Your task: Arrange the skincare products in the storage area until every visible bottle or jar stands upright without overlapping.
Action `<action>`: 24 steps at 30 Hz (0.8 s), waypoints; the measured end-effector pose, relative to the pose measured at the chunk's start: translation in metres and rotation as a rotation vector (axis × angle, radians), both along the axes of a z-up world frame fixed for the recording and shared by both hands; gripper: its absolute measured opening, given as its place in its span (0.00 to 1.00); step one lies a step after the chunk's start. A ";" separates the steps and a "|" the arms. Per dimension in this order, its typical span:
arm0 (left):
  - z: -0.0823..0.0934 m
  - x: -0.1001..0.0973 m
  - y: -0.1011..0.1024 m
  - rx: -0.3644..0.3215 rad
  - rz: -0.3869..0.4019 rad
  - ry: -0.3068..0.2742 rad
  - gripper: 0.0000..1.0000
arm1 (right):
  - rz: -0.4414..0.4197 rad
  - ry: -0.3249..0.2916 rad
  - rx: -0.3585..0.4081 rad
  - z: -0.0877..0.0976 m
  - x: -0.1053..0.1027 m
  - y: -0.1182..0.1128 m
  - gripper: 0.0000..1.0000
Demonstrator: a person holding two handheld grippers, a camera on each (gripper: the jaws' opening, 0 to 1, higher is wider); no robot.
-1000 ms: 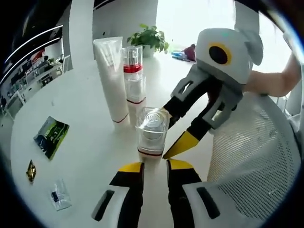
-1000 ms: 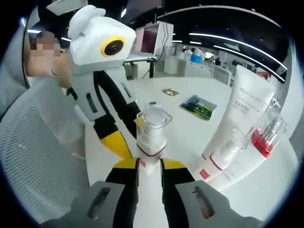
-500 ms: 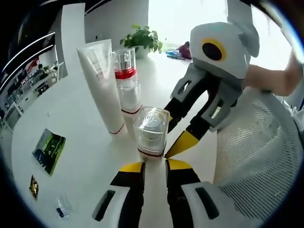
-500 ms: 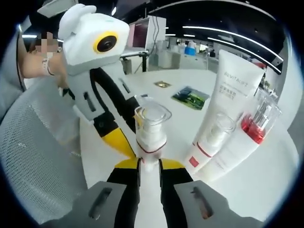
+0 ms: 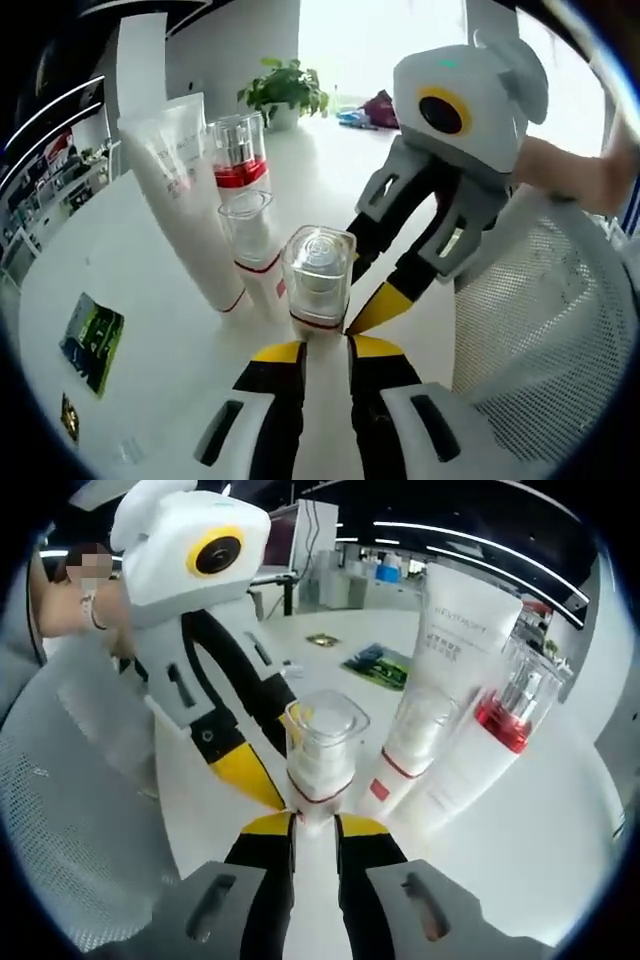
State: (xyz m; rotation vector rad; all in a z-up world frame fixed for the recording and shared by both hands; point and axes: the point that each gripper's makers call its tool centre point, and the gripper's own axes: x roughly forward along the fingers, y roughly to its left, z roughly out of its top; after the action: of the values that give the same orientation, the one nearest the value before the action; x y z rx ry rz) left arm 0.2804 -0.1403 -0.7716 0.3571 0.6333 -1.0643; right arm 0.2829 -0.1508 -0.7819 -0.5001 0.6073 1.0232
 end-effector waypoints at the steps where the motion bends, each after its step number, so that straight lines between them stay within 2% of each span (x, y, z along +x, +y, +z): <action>1: 0.000 0.000 -0.002 0.000 -0.005 0.001 0.12 | -0.004 0.000 -0.003 0.000 0.000 -0.001 0.15; 6: 0.000 0.001 -0.015 -0.014 -0.023 0.007 0.13 | -0.035 0.008 -0.038 -0.005 0.004 -0.013 0.15; 15: 0.000 0.006 -0.032 -0.008 -0.051 -0.002 0.12 | -0.122 0.038 -0.053 -0.007 0.010 -0.030 0.16; 24: 0.000 0.011 -0.041 -0.013 -0.082 -0.011 0.11 | -0.183 0.053 -0.066 -0.011 0.016 -0.040 0.16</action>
State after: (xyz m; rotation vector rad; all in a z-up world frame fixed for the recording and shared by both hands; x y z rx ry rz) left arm 0.2914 -0.1810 -0.7716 0.3798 0.6052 -1.1436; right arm 0.2988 -0.1910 -0.7928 -0.4674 0.7224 0.8467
